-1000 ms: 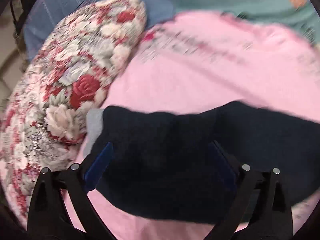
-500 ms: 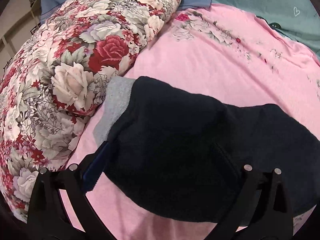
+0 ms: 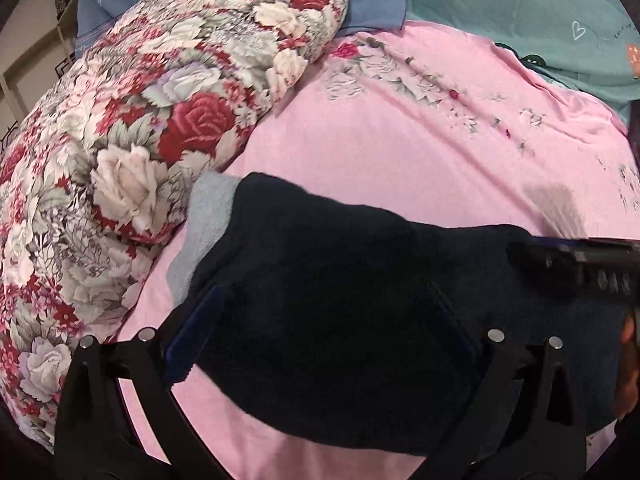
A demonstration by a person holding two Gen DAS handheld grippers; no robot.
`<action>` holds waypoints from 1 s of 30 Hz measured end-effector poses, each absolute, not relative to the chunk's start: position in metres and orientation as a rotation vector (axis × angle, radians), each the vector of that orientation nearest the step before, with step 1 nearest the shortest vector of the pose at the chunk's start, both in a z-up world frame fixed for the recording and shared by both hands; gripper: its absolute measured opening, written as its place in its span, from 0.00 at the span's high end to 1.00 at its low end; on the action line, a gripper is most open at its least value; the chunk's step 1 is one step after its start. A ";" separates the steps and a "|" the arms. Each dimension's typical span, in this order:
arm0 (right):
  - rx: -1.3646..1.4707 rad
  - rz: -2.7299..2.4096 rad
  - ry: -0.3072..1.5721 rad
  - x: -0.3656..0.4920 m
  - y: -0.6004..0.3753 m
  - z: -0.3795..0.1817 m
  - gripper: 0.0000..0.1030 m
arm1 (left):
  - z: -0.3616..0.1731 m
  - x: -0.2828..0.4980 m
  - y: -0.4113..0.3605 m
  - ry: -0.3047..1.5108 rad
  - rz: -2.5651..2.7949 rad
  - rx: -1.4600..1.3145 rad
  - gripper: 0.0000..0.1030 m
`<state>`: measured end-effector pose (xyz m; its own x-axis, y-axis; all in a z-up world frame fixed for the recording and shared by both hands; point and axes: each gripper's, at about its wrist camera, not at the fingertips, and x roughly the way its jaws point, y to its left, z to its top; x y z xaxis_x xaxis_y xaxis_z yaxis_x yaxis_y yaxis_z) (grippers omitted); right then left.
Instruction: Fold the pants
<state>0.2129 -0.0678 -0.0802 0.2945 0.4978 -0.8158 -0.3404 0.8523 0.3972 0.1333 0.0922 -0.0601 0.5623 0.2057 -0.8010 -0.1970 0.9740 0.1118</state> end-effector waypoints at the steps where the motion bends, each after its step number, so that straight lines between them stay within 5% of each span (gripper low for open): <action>1: 0.136 0.580 1.126 0.205 -0.068 -0.077 0.66 | -0.062 0.135 0.090 0.948 0.240 0.019 0.03; 22: 0.179 0.703 1.153 0.209 -0.048 -0.083 0.61 | -0.097 0.156 0.081 0.995 0.204 0.008 0.02; 25: 0.206 0.643 1.145 0.227 -0.050 -0.081 0.87 | -0.098 0.155 0.084 0.995 0.194 0.002 0.02; 28: 0.203 0.613 1.093 0.234 -0.055 -0.071 0.99 | -0.099 0.155 0.084 0.994 0.195 -0.005 0.02; 30: 0.169 0.612 1.071 0.238 -0.051 -0.067 0.99 | -0.100 0.155 0.084 0.993 0.200 -0.004 0.02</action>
<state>0.2383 -0.0513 -0.0673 0.3329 0.5450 -0.7695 -0.3861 0.8233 0.4160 0.1555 0.0837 -0.0996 0.5291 0.1658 -0.8322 -0.1692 0.9816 0.0881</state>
